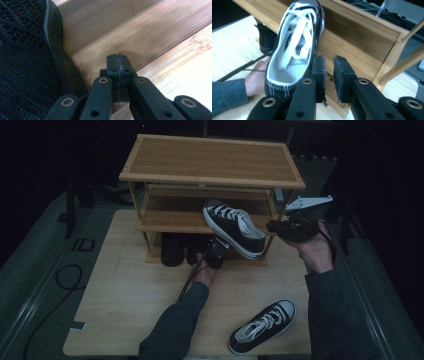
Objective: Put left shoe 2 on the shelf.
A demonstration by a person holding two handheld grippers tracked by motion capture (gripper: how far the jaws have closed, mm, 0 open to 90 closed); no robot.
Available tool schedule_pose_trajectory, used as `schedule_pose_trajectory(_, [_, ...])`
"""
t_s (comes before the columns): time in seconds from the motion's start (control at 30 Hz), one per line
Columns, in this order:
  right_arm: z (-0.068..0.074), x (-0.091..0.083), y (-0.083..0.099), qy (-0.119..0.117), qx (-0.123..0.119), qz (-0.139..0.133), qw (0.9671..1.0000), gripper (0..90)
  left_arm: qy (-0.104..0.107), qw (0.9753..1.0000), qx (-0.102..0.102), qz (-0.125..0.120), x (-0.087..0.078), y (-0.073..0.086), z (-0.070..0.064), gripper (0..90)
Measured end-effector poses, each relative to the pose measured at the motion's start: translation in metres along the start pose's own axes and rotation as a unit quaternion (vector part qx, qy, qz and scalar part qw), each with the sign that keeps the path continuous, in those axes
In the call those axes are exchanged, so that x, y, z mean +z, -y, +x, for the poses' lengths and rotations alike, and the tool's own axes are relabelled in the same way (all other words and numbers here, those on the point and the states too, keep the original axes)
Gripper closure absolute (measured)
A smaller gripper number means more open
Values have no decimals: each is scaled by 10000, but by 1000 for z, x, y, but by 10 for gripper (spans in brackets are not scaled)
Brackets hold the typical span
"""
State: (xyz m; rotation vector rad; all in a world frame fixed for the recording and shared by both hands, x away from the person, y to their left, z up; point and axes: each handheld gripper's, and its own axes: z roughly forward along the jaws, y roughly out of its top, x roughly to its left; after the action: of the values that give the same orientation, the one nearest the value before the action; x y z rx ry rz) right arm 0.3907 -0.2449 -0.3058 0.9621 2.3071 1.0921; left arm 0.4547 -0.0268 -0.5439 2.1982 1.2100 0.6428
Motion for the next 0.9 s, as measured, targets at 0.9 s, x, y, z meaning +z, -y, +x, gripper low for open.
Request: schedule_pose_trajectory(0.9, [32,6,63,-257,-171,327,9990,900,32,10000,9,9,0,0,1,899])
